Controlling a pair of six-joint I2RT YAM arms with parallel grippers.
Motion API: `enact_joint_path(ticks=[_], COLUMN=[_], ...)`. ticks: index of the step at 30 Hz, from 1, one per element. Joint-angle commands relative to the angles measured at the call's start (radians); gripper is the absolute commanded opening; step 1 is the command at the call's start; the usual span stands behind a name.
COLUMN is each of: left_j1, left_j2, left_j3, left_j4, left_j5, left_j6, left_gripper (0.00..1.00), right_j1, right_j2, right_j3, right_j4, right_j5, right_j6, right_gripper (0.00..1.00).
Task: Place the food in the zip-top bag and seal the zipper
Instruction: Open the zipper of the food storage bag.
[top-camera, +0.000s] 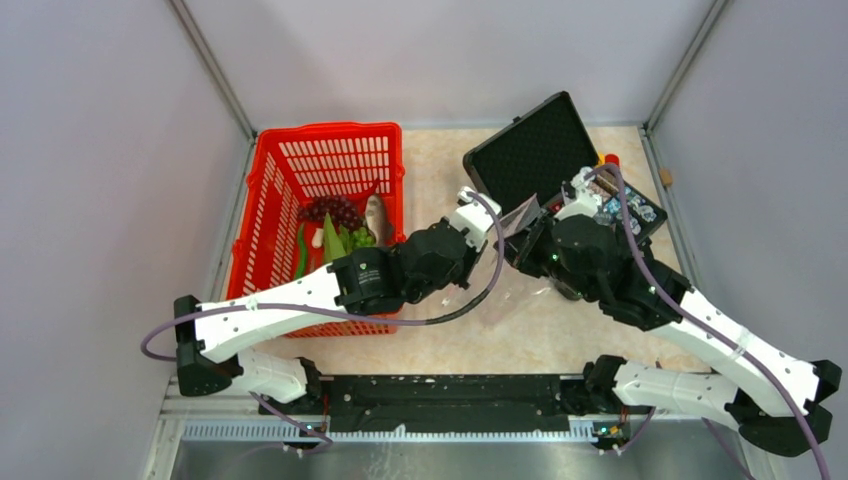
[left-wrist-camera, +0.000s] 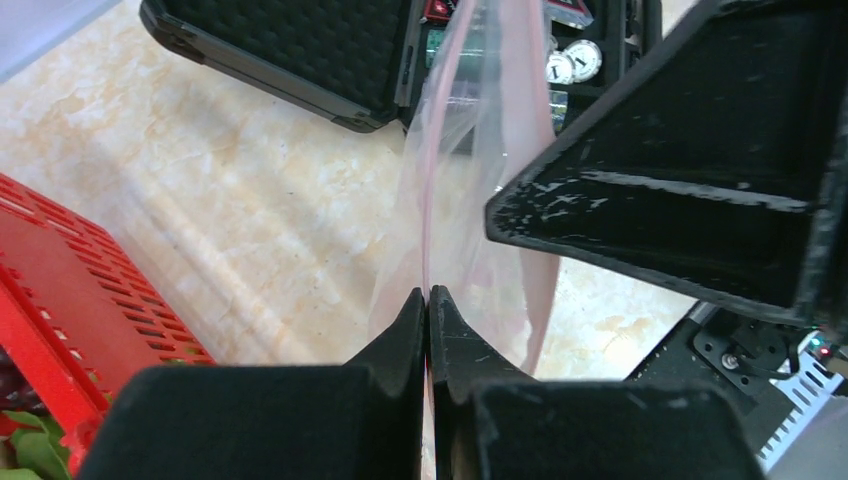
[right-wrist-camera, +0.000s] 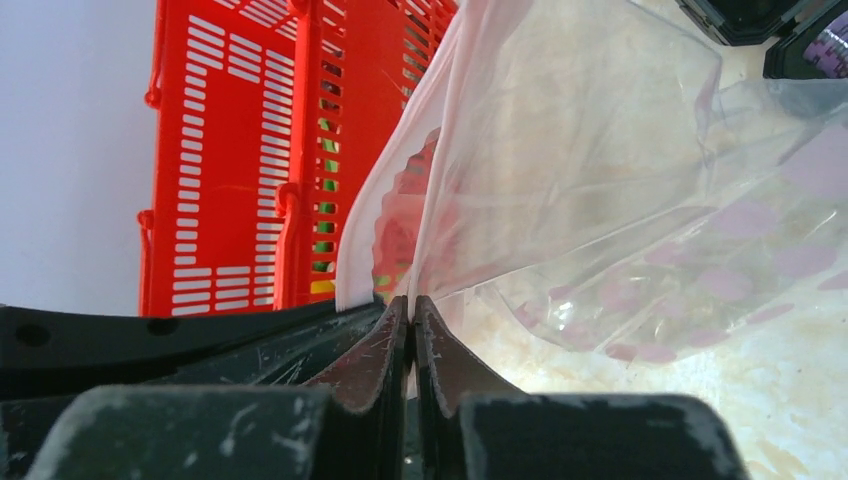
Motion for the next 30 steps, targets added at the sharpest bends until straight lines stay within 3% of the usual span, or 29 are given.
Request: enact_joint_path(ticks=[1,8,15,18,23,30], left_j1=[-0.004,0.001,0.044,0.046,0.046,0.046], left_j2=[-0.015,-0.062,-0.143,-0.144,-0.129,-0.087], left_j3=[0.027,0.002,-0.033,-0.040,-0.024,-0.043], left_j4=[0.012,0.004,-0.025,-0.041,-0.086,-0.073], left_j5=[-0.073,-0.170,-0.157,-0.160,-0.185,-0.122], left_j6=[0.006,-0.056,-0.113,-0.127,-0.140,-0.160], left_gripper=[0.00,0.00,0.00,0.00,0.00,0.00], right_j1=[0.004,0.004,0.004,0.004,0.006,0.006], right_j2=[-0.036,-0.030,-0.008,0.017,0.088,0.009], right_j3=[-0.004,-0.028,0.031,0.067,0.162,0.212], right_j4=[-0.020,-0.071,-0.031,-0.087,-0.320,-0.254], right_j5=[0.010,-0.018,-0.196,-0.147,0.063,-0.083], right_j6=[0.006,-0.025,-0.257,-0.246,-0.120,-0.251], right_gripper=[0.00,0.00,0.00,0.00,0.00,0.00])
